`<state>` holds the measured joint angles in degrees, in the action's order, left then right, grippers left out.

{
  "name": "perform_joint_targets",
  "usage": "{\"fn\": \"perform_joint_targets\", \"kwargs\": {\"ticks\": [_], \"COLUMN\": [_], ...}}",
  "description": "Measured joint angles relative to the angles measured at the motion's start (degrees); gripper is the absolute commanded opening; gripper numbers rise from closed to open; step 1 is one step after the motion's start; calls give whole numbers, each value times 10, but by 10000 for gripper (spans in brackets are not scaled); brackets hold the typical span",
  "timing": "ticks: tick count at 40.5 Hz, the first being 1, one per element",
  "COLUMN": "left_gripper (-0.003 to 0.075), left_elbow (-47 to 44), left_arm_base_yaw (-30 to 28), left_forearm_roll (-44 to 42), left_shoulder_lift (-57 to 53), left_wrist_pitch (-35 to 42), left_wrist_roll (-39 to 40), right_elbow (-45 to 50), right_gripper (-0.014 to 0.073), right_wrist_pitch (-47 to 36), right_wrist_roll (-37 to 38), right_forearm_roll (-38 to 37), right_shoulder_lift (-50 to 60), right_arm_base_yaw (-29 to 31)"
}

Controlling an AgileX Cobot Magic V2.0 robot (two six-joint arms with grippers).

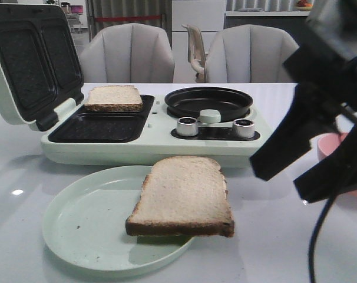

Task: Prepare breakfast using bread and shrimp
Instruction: 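Grasp the remaining bread slice on the plate with the right gripper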

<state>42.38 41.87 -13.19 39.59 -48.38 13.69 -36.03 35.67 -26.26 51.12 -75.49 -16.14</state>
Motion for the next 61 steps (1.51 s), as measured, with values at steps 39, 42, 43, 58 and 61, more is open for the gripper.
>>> {"fn": "perform_joint_targets", "kwargs": {"ticks": [39,42,43,58,61], "left_gripper": [509,510,509,510,510], "left_elbow": [-1,-2,-2,-2,-2], "left_arm_base_yaw": [0,0,0,0,0], "left_forearm_roll": [0,0,0,0,0], "left_shoulder_lift": [0,0,0,0,0], "left_wrist_pitch": [0,0,0,0,0], "left_wrist_roll": [0,0,0,0,0], "right_elbow": [-146,-146,-146,-146,-146], "right_gripper": [131,99,92,62,62], "right_wrist_pitch": [-43,-40,-39,-2,3], "right_wrist_roll": [-13,-16,-20,-35,-36], "right_forearm_roll": [82,82,82,65,65], "right_shoulder_lift": [-260,-260,-260,-162,-133], "right_arm_base_yaw": [-41,-41,-41,-41,-41]}}
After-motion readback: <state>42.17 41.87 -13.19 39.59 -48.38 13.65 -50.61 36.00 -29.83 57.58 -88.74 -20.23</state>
